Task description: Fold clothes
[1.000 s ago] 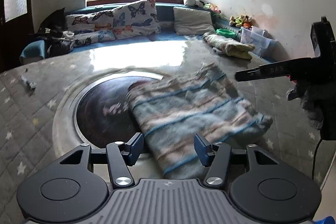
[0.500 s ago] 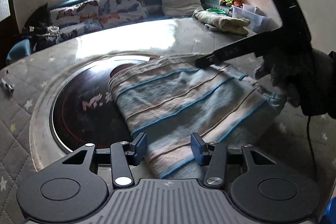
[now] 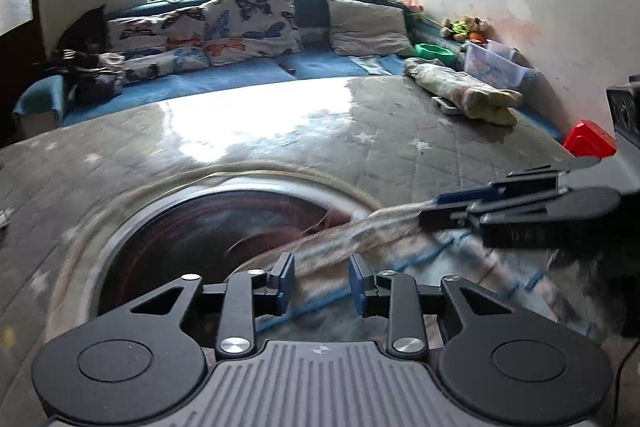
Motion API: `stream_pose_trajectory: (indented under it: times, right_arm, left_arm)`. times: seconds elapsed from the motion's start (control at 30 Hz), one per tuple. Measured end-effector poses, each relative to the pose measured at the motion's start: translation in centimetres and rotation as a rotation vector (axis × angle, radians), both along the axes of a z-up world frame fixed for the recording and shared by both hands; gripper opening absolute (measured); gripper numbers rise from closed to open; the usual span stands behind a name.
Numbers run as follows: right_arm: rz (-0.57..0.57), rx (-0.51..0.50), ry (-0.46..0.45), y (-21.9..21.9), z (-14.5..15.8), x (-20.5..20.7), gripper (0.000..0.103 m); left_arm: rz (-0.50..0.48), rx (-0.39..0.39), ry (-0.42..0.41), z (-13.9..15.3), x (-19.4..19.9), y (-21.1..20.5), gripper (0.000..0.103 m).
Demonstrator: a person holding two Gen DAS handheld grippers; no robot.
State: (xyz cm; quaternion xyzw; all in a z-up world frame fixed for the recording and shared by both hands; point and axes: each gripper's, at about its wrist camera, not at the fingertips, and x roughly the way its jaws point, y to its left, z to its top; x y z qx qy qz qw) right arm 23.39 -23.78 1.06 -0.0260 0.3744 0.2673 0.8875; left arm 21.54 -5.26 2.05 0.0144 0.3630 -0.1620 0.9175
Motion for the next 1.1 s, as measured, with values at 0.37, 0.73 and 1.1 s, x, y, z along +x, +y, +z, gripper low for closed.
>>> stream_pose_trajectory:
  times: [0.37, 0.73, 1.1]
  right_arm:
    - [0.028, 0.028, 0.007, -1.1, -0.2, 0.2, 0.025]
    - [0.148, -0.060, -0.010, -0.7, 2.5, -4.6, 0.025]
    - [0.139, -0.054, -0.015, -1.5, 4.0, -10.4, 0.026]
  left_arm:
    - [-0.004, 0.013, 0.013, -1.0, 2.0, -1.0, 0.027]
    - [-0.074, 0.040, 0.005, -1.6, 1.7, -3.0, 0.030]
    - [-0.218, 0.064, -0.061, 0.8, -8.4, -3.5, 0.028]
